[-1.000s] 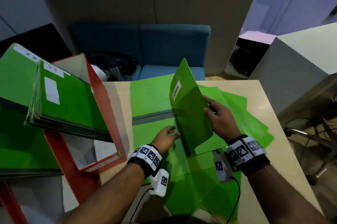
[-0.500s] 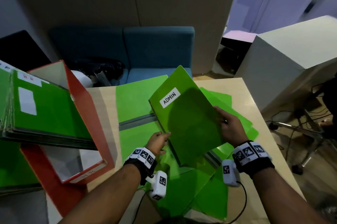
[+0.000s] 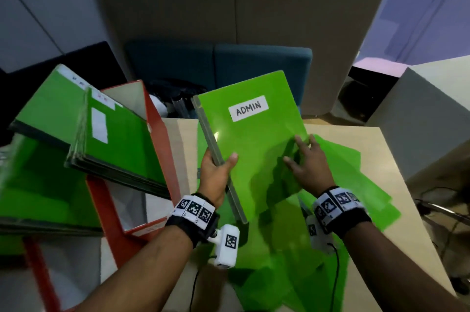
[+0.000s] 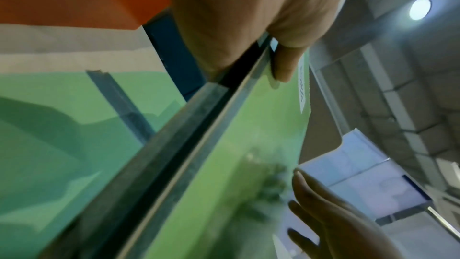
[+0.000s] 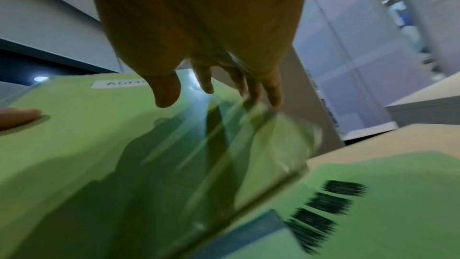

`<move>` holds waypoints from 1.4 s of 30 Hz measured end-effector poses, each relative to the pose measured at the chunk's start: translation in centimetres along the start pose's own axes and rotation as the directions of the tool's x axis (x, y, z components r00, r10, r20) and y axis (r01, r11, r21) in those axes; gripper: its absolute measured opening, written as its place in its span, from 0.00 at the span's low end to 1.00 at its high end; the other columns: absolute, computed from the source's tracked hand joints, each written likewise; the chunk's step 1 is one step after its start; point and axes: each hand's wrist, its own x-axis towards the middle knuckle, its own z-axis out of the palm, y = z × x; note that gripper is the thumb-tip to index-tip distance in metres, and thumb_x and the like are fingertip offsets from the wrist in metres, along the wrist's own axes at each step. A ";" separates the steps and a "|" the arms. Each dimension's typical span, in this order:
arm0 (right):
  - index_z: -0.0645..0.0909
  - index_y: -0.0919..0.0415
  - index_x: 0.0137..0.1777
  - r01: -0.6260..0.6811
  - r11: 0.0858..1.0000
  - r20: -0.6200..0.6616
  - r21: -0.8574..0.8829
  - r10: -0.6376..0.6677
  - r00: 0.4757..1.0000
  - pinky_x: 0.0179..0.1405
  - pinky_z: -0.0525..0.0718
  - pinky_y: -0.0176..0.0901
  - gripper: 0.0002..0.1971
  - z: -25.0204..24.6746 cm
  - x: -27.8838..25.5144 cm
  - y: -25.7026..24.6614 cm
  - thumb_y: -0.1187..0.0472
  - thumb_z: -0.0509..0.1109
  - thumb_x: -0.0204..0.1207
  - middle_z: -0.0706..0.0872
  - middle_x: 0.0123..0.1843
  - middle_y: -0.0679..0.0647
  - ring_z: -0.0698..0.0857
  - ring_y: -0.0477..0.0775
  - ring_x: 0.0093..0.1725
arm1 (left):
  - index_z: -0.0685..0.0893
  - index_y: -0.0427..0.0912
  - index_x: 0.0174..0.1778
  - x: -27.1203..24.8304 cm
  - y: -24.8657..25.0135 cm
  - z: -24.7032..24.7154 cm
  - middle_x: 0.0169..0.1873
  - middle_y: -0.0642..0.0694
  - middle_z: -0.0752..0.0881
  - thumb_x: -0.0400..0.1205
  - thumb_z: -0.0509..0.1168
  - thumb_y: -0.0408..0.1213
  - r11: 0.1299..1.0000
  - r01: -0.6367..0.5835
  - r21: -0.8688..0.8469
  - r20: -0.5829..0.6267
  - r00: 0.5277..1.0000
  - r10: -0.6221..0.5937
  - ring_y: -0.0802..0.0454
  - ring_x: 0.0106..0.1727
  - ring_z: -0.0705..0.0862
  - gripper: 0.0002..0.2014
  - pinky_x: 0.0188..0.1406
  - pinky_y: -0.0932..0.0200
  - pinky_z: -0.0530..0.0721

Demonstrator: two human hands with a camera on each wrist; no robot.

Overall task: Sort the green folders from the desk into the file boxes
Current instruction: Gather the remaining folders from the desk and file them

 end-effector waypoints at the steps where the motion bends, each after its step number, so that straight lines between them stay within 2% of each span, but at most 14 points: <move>1: 0.61 0.53 0.82 0.051 0.998 0.038 0.026 -0.052 0.998 0.79 0.59 0.56 0.36 0.3 0.2 -1.9 0.47 0.69 0.77 0.53 0.85 0.61 0.58 0.63 0.82 | 0.77 0.42 0.68 -0.1 1.2 -0.5 0.59 0.40 0.86 0.76 0.74 0.26 0.999 -0.046 -0.018 -0.013 0.999 0.045 0.42 0.62 0.85 0.25 0.63 0.47 0.83; 5: 0.53 0.52 0.84 0.333 0.921 0.171 0.203 -0.368 0.914 0.80 0.56 0.52 0.37 2.2 0.1 -10.1 0.46 0.66 0.79 0.45 0.86 0.55 0.50 0.54 0.84 | 0.78 0.44 0.61 -1.5 6.8 -2.4 0.47 0.54 0.90 0.75 0.67 0.15 0.973 -0.229 -0.037 -0.011 0.973 0.229 0.54 0.51 0.88 0.24 0.48 0.62 0.86; 8: 0.47 0.55 0.84 0.458 0.816 0.068 0.353 -0.511 0.857 0.80 0.52 0.43 0.42 3.6 -0.9 -16.1 0.44 0.67 0.77 0.43 0.86 0.53 0.46 0.44 0.82 | 0.75 0.51 0.64 -2.9 11.1 -4.8 0.53 0.64 0.88 0.78 0.70 0.22 0.927 -0.374 -0.016 -0.092 0.924 0.371 0.66 0.57 0.85 0.25 0.55 0.67 0.82; 11: 0.48 0.52 0.84 0.540 0.729 -0.013 0.420 -0.590 0.807 0.76 0.52 0.33 0.42 4.2 -1.9 -21.6 0.44 0.67 0.77 0.43 0.86 0.49 0.46 0.36 0.80 | 0.79 0.53 0.57 -4.2 14.7 -8.1 0.47 0.66 0.88 0.84 0.65 0.31 0.865 -0.501 0.007 -0.173 0.852 0.495 0.68 0.54 0.84 0.12 0.56 0.66 0.80; 14: 0.53 0.49 0.84 0.684 0.603 -0.125 0.410 -0.706 0.697 0.80 0.59 0.41 0.36 5.0 -3.0 -26.5 0.55 0.68 0.80 0.46 0.86 0.50 0.48 0.42 0.84 | 0.79 0.50 0.41 -5.4 17.3 -11.9 0.31 0.65 0.80 0.86 0.61 0.34 0.781 -0.616 0.104 -0.373 0.704 0.604 0.67 0.37 0.77 0.09 0.43 0.71 0.76; 17: 0.57 0.47 0.83 0.759 0.527 -0.126 0.381 -0.784 0.608 0.80 0.64 0.56 0.36 6.5 -5.0 -30.6 0.65 0.68 0.79 0.47 0.87 0.50 0.52 0.47 0.84 | 0.77 0.51 0.42 -7.0 19.2 -15.4 0.30 0.63 0.78 0.86 0.60 0.34 0.686 -0.705 0.181 -0.518 0.524 0.675 0.68 0.35 0.75 0.08 0.42 0.70 0.75; 21: 0.55 0.46 0.83 0.763 0.423 -0.002 0.489 -0.874 0.486 0.75 0.60 0.38 0.39 9.0 -8.1 -34.9 0.55 0.72 0.77 0.46 0.86 0.47 0.50 0.40 0.82 | 0.75 0.54 0.45 -9.4 21.2 -19.4 0.31 0.68 0.82 0.86 0.58 0.28 0.579 -0.742 0.338 -0.599 0.305 0.740 0.73 0.35 0.78 0.13 0.40 0.76 0.75; 26: 0.55 0.46 0.83 0.844 0.304 -0.059 0.441 -0.929 0.366 0.62 0.78 0.37 0.37 11.8 -10.1 -38.9 0.64 0.70 0.79 0.48 0.86 0.45 0.59 0.37 0.78 | 0.72 0.49 0.41 -11.8 21.5 -23.5 0.26 0.66 0.79 0.86 0.57 0.27 0.523 -0.724 0.449 -0.659 0.127 0.741 0.71 0.29 0.76 0.12 0.32 0.76 0.73; 28: 0.57 0.47 0.83 0.844 0.281 -0.068 0.457 -0.935 0.348 0.57 0.73 0.20 0.34 12.9 -10.7 -39.9 0.65 0.67 0.80 0.50 0.86 0.45 0.56 0.30 0.76 | 0.74 0.43 0.45 -12.6 21.2 -24.7 0.30 0.65 0.84 0.85 0.58 0.29 0.510 -0.724 0.465 -0.685 0.071 0.725 0.72 0.34 0.80 0.06 0.37 0.75 0.77; 30: 0.57 0.46 0.83 0.825 0.285 0.008 0.487 -0.947 0.322 0.52 0.66 0.10 0.33 13.9 -11.3 -40.6 0.62 0.65 0.82 0.48 0.86 0.43 0.51 0.27 0.75 | 0.75 0.37 0.48 -12.9 20.7 -25.8 0.31 0.66 0.85 0.83 0.59 0.30 0.516 -0.730 0.448 -0.706 0.065 0.705 0.73 0.35 0.81 0.01 0.39 0.75 0.77; 33: 0.52 0.42 0.83 0.836 0.294 0.135 0.464 -0.956 0.262 0.62 0.66 0.27 0.34 15.5 -11.7 -40.8 0.62 0.64 0.83 0.43 0.85 0.37 0.50 0.31 0.77 | 0.72 0.21 0.58 -13.0 20.1 -27.2 0.29 0.68 0.83 0.80 0.59 0.28 0.558 -0.734 0.387 -0.722 0.136 0.678 0.74 0.34 0.79 0.15 0.39 0.76 0.76; 37: 0.51 0.45 0.84 0.734 0.422 0.268 0.531 -0.906 0.327 0.76 0.59 0.41 0.33 17.4 -12.1 -39.8 0.58 0.62 0.84 0.46 0.85 0.38 0.50 0.32 0.78 | 0.74 0.30 0.63 -12.4 18.4 -28.7 0.47 0.56 0.81 0.86 0.59 0.28 0.729 -0.634 0.259 -0.793 0.292 0.535 0.76 0.45 0.81 0.11 0.48 0.78 0.76; 40: 0.47 0.45 0.84 0.653 0.540 0.375 0.531 -0.841 0.391 0.81 0.57 0.50 0.33 18.5 -12.2 -38.8 0.49 0.60 0.84 0.52 0.86 0.48 0.54 0.45 0.82 | 0.68 0.31 0.75 -11.3 16.7 -29.4 0.70 0.35 0.76 0.86 0.61 0.37 0.867 -0.455 0.204 -0.788 0.448 0.421 0.49 0.71 0.76 0.23 0.71 0.58 0.75; 42: 0.43 0.45 0.84 0.650 0.600 0.468 0.466 -0.791 0.394 0.81 0.60 0.55 0.37 19.5 -11.9 -38.2 0.45 0.61 0.82 0.52 0.86 0.52 0.57 0.51 0.83 | 0.69 0.35 0.75 -10.7 15.8 -29.7 0.66 0.43 0.81 0.84 0.63 0.36 0.912 -0.333 0.240 -0.739 0.546 0.394 0.55 0.64 0.81 0.23 0.70 0.55 0.75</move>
